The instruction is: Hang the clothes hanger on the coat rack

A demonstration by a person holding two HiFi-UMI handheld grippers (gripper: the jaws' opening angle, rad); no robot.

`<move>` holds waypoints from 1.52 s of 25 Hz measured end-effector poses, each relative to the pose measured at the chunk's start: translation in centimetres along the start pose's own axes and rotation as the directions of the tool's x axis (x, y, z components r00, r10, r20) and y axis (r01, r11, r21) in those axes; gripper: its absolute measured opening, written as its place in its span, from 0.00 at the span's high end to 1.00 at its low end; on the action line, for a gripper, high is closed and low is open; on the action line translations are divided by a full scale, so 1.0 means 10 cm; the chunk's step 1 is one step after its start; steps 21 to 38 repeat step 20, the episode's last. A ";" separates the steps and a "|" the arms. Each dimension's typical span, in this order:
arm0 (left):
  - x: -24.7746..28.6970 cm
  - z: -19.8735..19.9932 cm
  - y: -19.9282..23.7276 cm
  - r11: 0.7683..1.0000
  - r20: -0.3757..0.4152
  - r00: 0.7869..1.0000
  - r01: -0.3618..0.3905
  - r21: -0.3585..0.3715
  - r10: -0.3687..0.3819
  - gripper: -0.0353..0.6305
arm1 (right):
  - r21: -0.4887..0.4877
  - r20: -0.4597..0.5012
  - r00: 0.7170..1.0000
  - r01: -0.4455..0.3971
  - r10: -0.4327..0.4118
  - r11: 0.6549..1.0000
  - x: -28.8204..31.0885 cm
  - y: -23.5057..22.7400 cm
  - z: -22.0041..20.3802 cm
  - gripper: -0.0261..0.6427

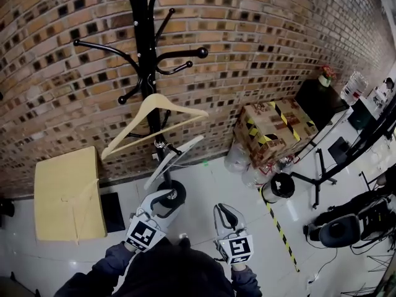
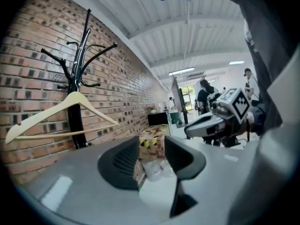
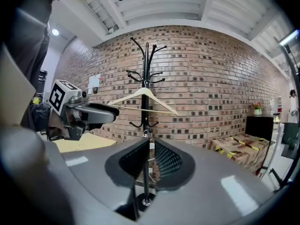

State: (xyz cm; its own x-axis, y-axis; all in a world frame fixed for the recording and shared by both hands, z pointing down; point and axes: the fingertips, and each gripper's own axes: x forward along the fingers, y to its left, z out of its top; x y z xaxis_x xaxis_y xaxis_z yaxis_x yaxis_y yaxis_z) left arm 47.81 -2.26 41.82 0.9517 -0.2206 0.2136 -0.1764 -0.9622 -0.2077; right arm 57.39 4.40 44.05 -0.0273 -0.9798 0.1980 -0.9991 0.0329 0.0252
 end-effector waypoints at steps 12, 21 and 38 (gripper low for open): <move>0.02 -0.04 -0.19 0.998 -0.023 0.998 0.061 -0.010 -0.061 0.70 | 0.019 -0.002 1.000 0.013 -0.013 1.000 -0.09 0.02 -0.02 0.91; 0.01 -0.09 -0.19 0.998 -0.025 0.997 0.067 -0.020 -0.068 0.71 | 0.023 -0.001 1.000 0.011 -0.011 1.000 -0.08 0.05 -0.10 0.91; 0.01 -0.09 -0.19 0.998 -0.025 0.997 0.067 -0.020 -0.068 0.71 | 0.023 -0.001 1.000 0.011 -0.011 1.000 -0.08 0.05 -0.10 0.91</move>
